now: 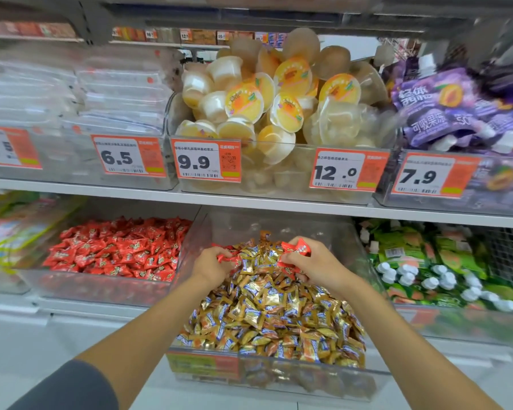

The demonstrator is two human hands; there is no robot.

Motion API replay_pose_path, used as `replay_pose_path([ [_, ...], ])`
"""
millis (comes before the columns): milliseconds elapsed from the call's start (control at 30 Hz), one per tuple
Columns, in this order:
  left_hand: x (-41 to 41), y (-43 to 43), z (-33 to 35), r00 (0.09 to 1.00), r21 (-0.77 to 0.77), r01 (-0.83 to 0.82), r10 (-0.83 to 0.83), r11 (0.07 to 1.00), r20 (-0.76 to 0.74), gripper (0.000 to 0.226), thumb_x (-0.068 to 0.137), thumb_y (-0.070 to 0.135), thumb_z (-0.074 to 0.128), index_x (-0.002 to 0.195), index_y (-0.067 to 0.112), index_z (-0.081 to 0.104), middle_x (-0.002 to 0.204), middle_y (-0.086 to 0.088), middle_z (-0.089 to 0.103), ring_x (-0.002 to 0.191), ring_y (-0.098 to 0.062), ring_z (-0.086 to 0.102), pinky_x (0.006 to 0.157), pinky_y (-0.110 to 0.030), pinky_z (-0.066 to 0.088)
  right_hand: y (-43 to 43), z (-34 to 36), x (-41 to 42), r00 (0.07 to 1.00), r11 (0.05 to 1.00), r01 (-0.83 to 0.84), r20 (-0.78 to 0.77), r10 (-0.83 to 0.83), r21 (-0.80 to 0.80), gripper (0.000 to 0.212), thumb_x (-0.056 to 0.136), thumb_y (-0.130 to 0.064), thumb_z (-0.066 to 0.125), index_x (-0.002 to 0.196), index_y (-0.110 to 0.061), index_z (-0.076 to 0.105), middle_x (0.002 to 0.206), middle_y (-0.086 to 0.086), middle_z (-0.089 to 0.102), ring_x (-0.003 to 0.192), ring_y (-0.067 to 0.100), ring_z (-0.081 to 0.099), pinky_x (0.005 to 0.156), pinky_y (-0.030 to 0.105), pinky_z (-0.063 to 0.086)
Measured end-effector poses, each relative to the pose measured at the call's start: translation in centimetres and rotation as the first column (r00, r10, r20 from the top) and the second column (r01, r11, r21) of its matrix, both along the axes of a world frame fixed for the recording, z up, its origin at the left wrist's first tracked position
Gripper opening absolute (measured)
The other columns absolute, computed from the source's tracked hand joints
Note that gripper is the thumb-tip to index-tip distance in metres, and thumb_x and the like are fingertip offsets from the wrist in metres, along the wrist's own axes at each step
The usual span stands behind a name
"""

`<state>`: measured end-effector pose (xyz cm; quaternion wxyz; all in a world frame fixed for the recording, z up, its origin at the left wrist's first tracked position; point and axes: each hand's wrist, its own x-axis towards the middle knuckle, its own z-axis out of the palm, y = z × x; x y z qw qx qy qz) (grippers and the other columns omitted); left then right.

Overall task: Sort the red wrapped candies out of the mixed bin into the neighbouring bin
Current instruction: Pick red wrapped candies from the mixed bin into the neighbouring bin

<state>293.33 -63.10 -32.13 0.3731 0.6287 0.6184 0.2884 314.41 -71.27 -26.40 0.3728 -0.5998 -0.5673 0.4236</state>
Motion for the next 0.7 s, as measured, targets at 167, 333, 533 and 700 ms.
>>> replay_pose_path([
  [167,-1.0,-1.8,2.4,0.992,0.141,0.062,-0.076,0.988,0.098,0.005,0.091,0.015,0.065,0.087,0.015,0.068,0.062,0.001,0.065,0.044,0.000,0.050,0.053,-0.024,0.041,-0.1,0.3,-0.7,0.999,1.000,0.018,0.034,-0.017,-0.012,0.022,0.091,-0.018,0.064,0.100,-0.001,0.056,0.063,0.006,0.048,0.046,0.013,0.040,0.040,0.019,0.032],
  [333,-2.8,-3.3,5.4,0.971,0.162,0.174,-0.197,0.971,0.136,0.012,0.091,0.013,0.064,0.080,0.014,0.068,0.063,-0.001,0.065,0.059,-0.012,0.059,0.065,-0.034,0.055,0.4,0.9,-3.2,0.994,1.000,-0.016,0.104,0.016,-0.003,0.021,0.092,-0.020,0.064,0.104,-0.005,0.058,0.051,-0.004,0.048,0.043,0.009,0.042,0.041,0.018,0.034],
  [533,-8.5,-4.0,9.0,0.972,0.303,0.107,-0.164,0.947,0.167,0.009,0.091,0.010,0.062,0.085,0.008,0.067,0.065,-0.004,0.064,0.052,-0.002,0.055,0.051,-0.013,0.046,0.5,2.6,-6.8,0.986,0.996,-0.050,0.163,0.037,0.071,0.017,0.092,-0.027,0.065,0.100,-0.013,0.059,0.061,0.005,0.053,0.047,0.011,0.047,0.042,0.019,0.038],
  [700,-18.0,-1.1,8.2,0.993,0.350,-0.076,0.038,0.934,0.112,0.010,0.090,0.013,0.064,0.080,0.012,0.067,0.066,-0.002,0.065,0.060,-0.014,0.062,0.057,-0.027,0.049,1.8,3.4,-12.7,0.988,0.972,-0.097,0.138,0.069,0.214,0.013,0.090,-0.027,0.067,0.094,-0.018,0.059,0.059,0.002,0.051,0.050,0.013,0.045,0.046,0.022,0.036],
])
